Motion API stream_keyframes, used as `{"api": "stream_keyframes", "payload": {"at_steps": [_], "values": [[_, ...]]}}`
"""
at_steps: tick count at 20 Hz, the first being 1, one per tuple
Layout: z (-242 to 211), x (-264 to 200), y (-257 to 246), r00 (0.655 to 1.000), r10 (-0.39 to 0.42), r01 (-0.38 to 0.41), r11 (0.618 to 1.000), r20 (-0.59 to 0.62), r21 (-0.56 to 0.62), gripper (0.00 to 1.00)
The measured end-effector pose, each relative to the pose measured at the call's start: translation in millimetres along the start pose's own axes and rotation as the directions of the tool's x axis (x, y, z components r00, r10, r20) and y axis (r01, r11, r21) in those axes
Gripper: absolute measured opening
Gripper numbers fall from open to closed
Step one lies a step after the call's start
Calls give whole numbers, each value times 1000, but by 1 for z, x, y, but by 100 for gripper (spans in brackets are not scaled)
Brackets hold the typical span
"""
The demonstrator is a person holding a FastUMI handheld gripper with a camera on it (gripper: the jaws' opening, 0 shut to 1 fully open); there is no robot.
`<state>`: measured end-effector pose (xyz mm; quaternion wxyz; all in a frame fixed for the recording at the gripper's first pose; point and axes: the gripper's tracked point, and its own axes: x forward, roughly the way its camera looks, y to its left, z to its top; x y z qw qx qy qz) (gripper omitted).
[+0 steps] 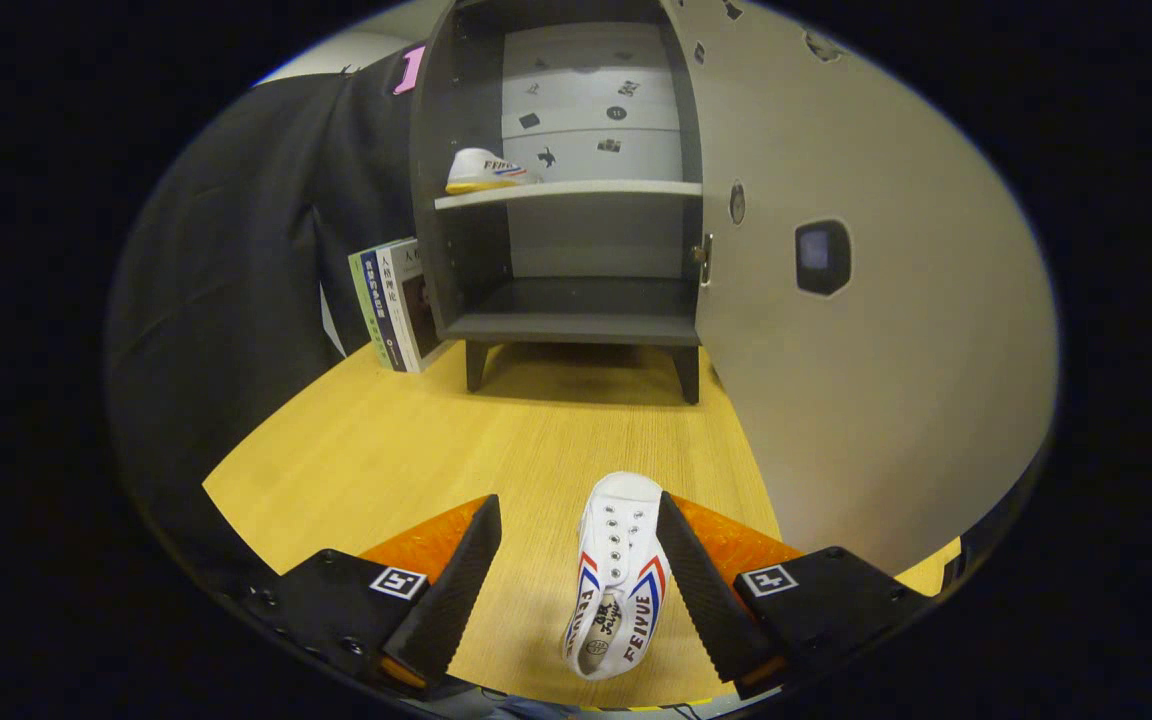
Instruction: Open the shoe cabinet door, grab the shoes and put them into the shoe cabinet, then close the shoe cabinet door.
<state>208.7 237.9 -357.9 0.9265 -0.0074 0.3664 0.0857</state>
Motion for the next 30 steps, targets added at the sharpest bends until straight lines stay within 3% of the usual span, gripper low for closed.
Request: {"api": "stream_keyframes", "payload": {"at_steps": [11, 15, 18, 20, 21, 22, 23, 24, 27, 30], "values": [[-71, 54, -1, 972, -15, 6, 999, -236, -39, 97], [-83, 61, -3, 962, -39, 15, 996, -270, -90, 81], [-83, 63, -12, 957, -91, 59, 991, -276, -121, 57], [-84, 63, -9, 957, -71, 32, 990, -282, -140, 40], [-86, 63, -7, 955, -67, 33, 992, -289, -122, 41], [-85, 65, -7, 958, -50, 17, 993, -284, -117, 23], [-87, 62, -7, 956, -56, 32, 996, -286, -87, 23], [-86, 64, -6, 957, -50, 30, 997, -285, -75, 9], [-84, 66, -5, 964, -16, 7, 999, -264, -34, 2], [-70, 55, -2, 975, 30, -23, 999, -220, 36, 2]]}}
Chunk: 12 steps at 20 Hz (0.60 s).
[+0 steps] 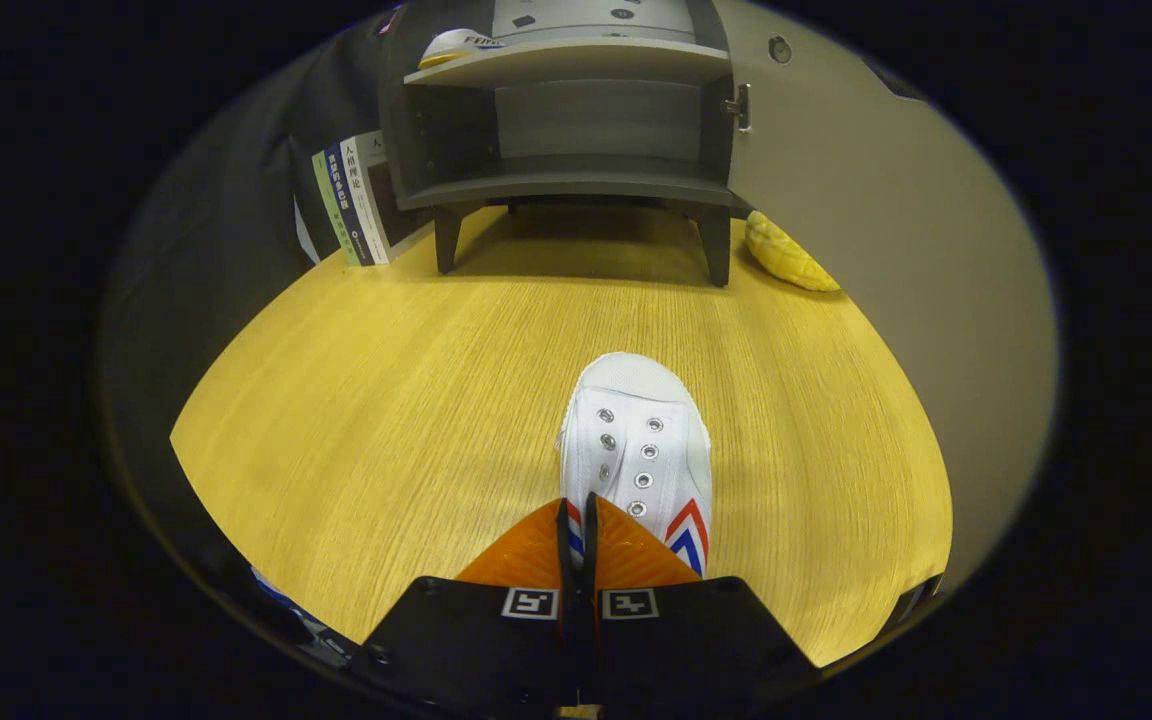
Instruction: Open the shoe cabinet door, grab the shoes and put them into the shoe cabinet, then close the shoe cabinet door.
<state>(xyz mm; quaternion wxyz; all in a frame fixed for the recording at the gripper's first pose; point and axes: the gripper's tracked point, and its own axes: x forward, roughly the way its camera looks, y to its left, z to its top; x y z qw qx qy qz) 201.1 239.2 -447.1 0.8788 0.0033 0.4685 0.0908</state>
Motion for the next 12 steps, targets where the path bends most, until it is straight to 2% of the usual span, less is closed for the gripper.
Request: {"api": "stream_keyframes", "payload": {"at_steps": [7, 12], "values": [[45, -46, 13, 986, 130, -140, 986, 102, 94, 2], [89, -97, 9, 967, 181, -209, 966, 180, 151, 2]]}}
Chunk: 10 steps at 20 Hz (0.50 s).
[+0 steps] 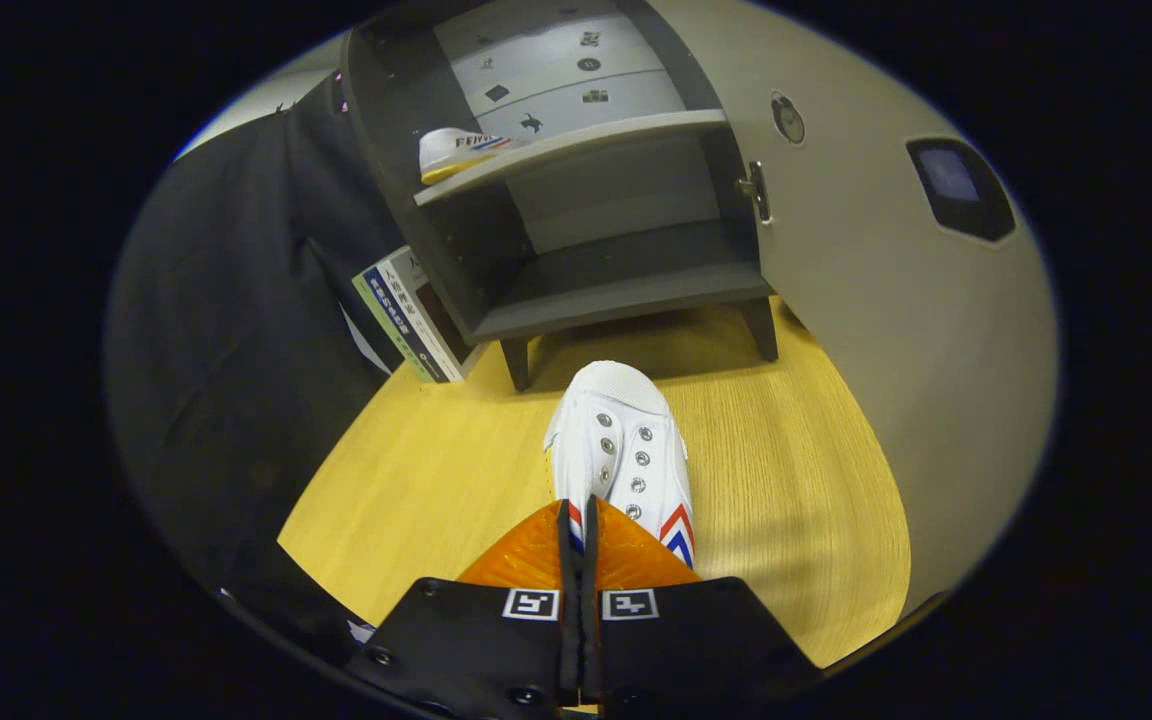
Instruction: Open the shoe cabinet door, grab the shoes and put them into the shoe cabinet, then close the shoe cabinet door.
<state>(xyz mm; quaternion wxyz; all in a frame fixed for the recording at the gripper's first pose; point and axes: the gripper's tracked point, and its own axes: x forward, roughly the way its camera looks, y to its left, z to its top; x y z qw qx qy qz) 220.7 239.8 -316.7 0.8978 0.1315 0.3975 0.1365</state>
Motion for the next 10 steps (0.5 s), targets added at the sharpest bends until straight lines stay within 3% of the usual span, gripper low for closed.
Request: {"api": "stream_keyframes", "payload": {"at_steps": [10], "values": [[118, -96, 20, 974, 80, -72, 996, 213, -46, 2]]}}
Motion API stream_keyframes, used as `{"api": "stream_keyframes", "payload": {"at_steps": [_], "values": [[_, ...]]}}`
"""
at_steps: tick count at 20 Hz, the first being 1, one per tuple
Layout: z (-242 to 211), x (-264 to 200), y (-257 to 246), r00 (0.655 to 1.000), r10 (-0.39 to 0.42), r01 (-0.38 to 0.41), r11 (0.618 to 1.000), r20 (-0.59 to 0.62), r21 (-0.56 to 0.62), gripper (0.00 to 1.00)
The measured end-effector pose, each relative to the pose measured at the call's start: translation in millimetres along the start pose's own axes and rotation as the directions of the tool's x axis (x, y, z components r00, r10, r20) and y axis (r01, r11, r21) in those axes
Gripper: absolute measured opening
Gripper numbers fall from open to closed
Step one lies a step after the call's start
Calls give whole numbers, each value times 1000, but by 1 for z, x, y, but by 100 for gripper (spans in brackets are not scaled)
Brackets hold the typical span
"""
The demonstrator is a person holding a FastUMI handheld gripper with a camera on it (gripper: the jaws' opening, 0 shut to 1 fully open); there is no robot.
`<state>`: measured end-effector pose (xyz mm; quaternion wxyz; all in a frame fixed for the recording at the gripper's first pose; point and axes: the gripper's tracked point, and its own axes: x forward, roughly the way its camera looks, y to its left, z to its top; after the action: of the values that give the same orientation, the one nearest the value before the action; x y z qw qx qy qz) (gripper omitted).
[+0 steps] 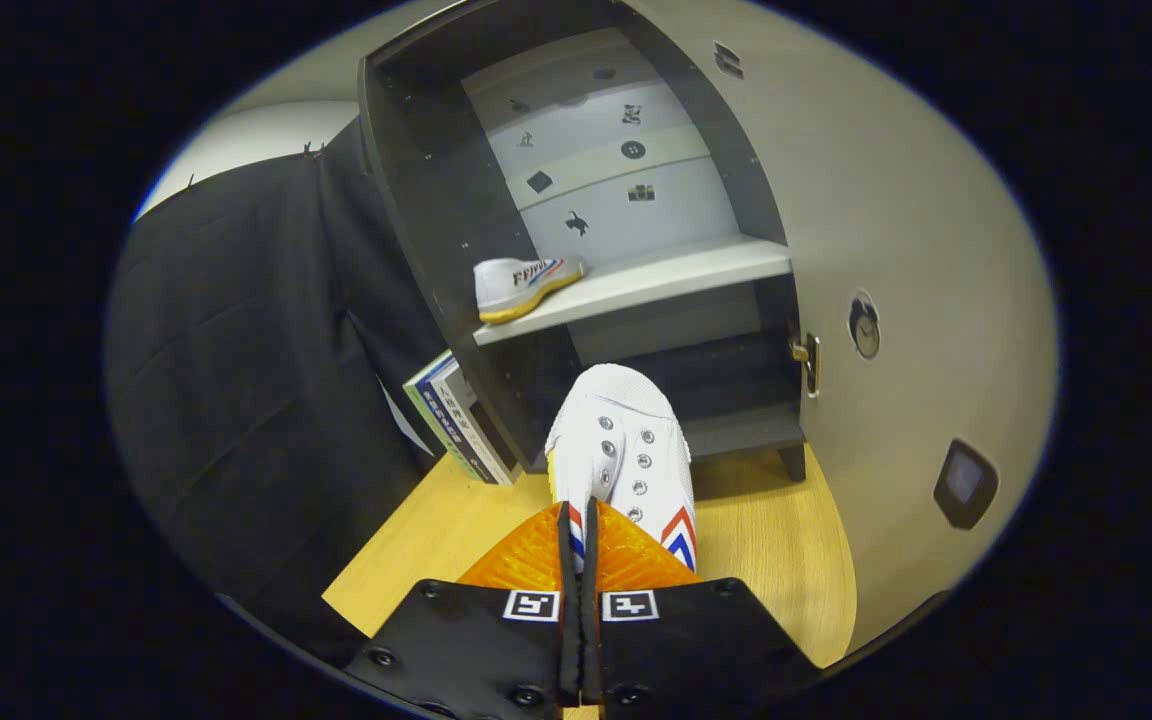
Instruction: Open the shoe cabinet door, grab the shoes and put them into the shoe cabinet, then close the shoe cabinet door.
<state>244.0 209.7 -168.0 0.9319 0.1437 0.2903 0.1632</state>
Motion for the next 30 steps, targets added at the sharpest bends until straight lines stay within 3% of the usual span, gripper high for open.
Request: {"api": "stream_keyframes", "payload": {"at_steps": [11, 19, 23, 30], "values": [[74, -118, 9, 983, 11, -5, 999, 184, -38, 2], [96, -197, 25, 970, -13, 22, 999, 242, -33, 1], [96, -217, 21, 968, -35, 44, 999, 248, -29, 1], [96, -202, 28, 973, -77, 79, 997, 219, 0, 1]]}}
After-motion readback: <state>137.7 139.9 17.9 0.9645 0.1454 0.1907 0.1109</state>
